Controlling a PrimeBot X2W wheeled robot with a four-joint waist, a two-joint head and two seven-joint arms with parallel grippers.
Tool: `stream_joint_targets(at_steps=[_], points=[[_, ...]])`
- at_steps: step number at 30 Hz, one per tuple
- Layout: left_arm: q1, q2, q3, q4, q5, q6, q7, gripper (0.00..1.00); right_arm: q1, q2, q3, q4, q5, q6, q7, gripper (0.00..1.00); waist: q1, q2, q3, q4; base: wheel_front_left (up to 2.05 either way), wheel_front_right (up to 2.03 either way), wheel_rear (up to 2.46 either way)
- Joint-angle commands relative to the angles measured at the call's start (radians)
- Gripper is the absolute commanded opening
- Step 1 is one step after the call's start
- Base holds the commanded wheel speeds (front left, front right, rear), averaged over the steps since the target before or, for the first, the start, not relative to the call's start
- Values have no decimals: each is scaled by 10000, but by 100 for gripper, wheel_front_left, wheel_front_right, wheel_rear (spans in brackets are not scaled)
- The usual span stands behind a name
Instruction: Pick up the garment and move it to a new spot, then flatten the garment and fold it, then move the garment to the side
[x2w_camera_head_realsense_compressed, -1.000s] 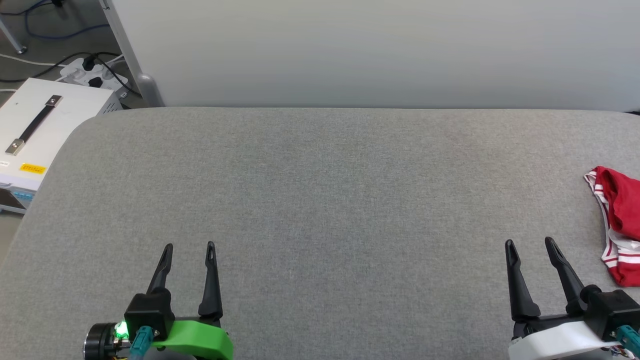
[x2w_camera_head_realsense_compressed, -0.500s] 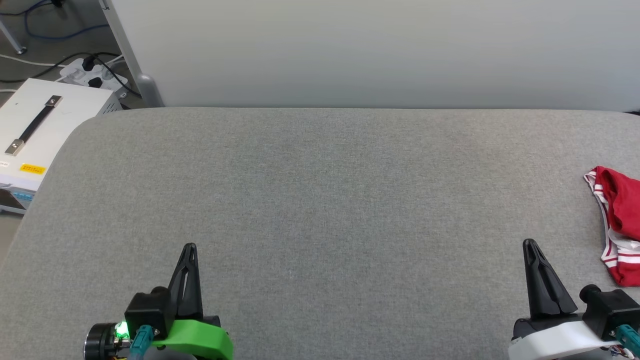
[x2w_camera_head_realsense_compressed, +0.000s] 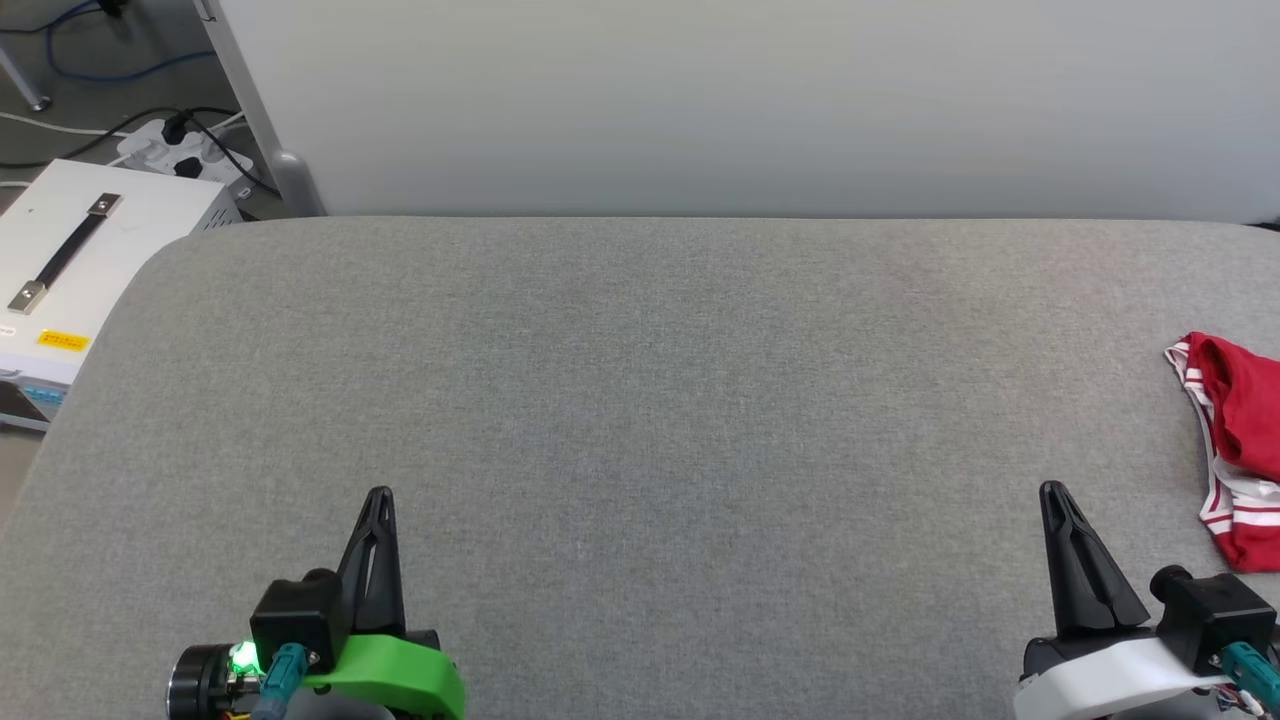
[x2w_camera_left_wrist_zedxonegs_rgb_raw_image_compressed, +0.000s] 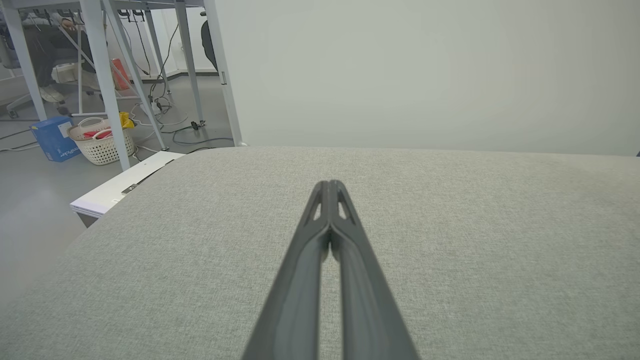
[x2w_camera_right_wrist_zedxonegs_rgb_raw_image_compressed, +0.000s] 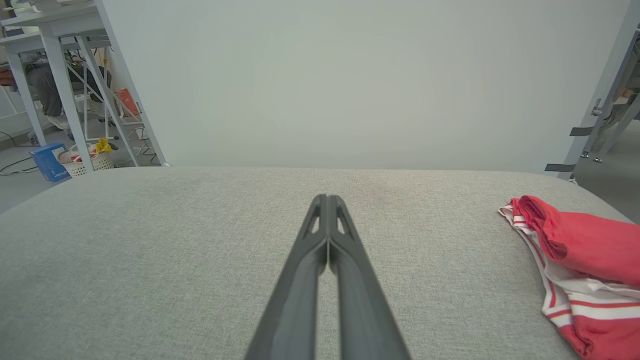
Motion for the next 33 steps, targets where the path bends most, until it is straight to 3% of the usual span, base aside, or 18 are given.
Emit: stream_joint_targets(at_steps=[1, 33], points=[[-90, -10, 23, -31, 103, 6, 54, 0, -173, 22, 9, 24, -109, -1, 60, 0, 0, 0, -2, -2, 0, 0, 0], [-253, -27, 104, -203, 323, 18, 738, 0, -488, 84, 35, 88, -559, -3, 747, 0, 0, 0, -45, -70, 0, 0, 0]])
